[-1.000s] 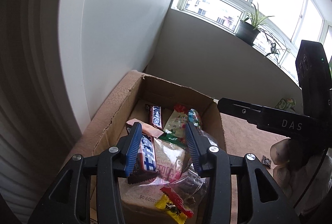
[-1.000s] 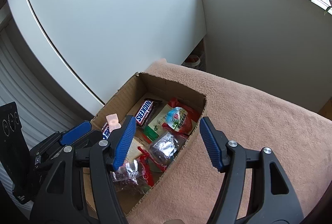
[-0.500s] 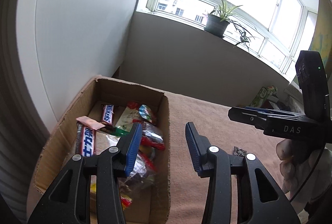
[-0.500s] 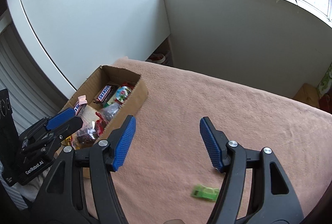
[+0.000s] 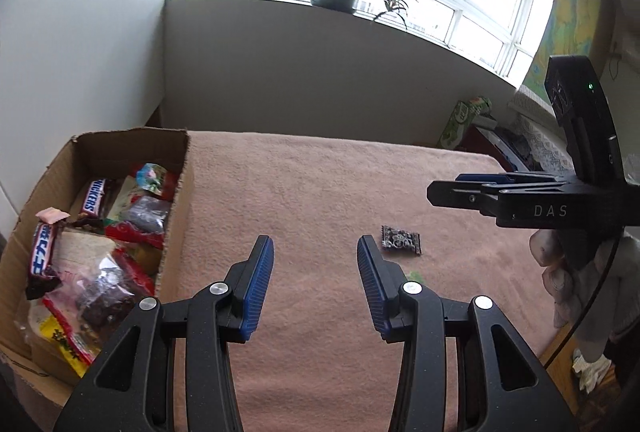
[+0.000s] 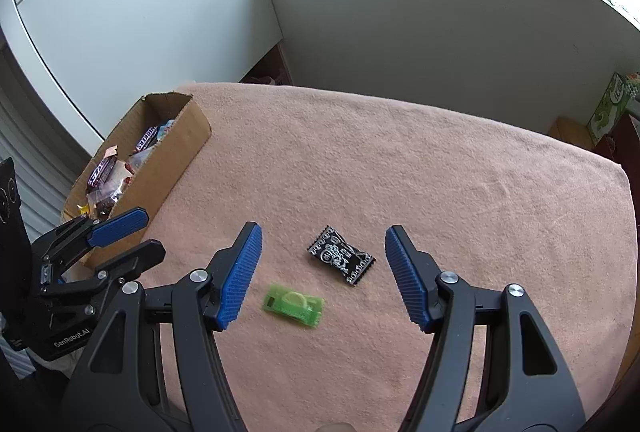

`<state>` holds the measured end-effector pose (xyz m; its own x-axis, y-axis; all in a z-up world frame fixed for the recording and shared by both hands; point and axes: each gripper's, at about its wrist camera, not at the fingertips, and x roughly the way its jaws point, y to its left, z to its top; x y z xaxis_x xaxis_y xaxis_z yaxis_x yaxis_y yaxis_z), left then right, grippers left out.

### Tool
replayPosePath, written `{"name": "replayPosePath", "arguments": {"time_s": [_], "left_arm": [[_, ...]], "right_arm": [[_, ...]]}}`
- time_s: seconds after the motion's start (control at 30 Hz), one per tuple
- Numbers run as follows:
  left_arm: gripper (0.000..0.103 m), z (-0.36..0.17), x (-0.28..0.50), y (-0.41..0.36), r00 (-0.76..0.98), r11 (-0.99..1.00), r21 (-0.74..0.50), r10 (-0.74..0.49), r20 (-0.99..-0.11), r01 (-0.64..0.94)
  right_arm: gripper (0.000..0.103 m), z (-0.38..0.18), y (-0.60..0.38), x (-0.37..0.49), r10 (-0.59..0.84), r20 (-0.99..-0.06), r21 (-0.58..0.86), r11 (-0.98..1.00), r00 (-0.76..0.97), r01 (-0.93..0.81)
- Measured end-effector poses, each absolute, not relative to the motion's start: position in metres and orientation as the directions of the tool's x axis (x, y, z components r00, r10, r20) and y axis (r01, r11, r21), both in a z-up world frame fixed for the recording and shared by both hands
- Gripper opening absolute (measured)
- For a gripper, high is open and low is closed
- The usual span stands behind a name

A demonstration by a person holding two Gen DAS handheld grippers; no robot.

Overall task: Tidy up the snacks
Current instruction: 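Move the left tool to the green candy and the right to the black candy, then position the left tool fingers around the green candy while the right approaches the black candy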

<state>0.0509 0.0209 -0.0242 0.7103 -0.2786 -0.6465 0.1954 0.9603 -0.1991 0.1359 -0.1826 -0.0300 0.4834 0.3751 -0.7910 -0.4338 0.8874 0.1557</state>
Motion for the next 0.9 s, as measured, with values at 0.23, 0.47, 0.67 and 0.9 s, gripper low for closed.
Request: {"name": "replayPosePath", "arguments": {"time_s": [0.23, 0.47, 0.67, 0.9], "left_arm": [[0.042, -0.05, 0.055, -0.02, 0.631, 0.941, -0.144, -0.313, -0.71, 0.305], [0.042, -0.062, 0.052, -0.052, 0.598, 0.915, -0.042, -0.297, -0.744, 0.402], [0.049, -0.071, 0.059, -0.073, 0.575, 0.897, 0.012, -0.273, -0.771, 0.442], [0.051, -0.082, 0.068, -0.085, 0.574, 0.894, 0.078, -0.213, -0.79, 0.44]], "right_arm": [[0.067, -0.056, -0.204, 0.144, 0.399, -0.809, 0.195, 0.874, 0.431, -0.445], [0.067, -0.072, -0.198, 0.147, 0.408, -0.829, 0.158, 0.827, 0.382, -0.54], [0.067, -0.083, -0.206, 0.156, 0.404, -0.842, 0.141, 0.804, 0.358, -0.577], [0.067, -0.091, -0.223, 0.17, 0.435, -0.834, 0.189, 0.803, 0.339, -0.565]]}}
